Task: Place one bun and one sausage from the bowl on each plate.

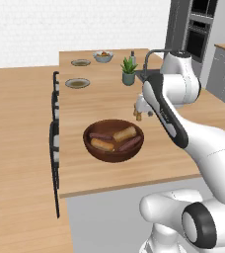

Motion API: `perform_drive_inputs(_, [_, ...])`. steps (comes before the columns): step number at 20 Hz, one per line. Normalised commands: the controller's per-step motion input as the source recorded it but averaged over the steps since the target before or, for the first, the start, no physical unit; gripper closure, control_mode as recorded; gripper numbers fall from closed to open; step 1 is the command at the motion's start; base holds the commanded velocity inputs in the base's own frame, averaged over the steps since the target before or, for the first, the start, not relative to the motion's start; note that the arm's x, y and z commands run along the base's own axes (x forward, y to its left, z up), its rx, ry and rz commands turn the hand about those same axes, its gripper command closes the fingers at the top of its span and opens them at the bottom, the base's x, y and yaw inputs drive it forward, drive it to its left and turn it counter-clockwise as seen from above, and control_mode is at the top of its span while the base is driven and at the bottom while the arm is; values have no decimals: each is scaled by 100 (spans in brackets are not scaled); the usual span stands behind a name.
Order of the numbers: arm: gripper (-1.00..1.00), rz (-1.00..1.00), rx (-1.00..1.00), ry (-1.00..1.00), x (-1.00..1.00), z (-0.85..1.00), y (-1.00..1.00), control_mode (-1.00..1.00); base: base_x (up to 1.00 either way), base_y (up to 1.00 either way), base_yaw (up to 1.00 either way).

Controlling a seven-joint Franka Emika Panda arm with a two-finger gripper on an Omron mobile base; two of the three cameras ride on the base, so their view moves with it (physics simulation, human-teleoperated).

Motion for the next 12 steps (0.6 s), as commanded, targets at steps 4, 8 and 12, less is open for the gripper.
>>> perform_drive_inputs(4, [-100,0,0,-2,-9,0,1,-100,0,0,0])
perform_drive_inputs(8, [-100,3,-8,-2,-12,-6,40,-100,0,0,0])
perform_drive_inputs(12, [-100,6,-8,2,33,-25,53,-100,0,0,0])
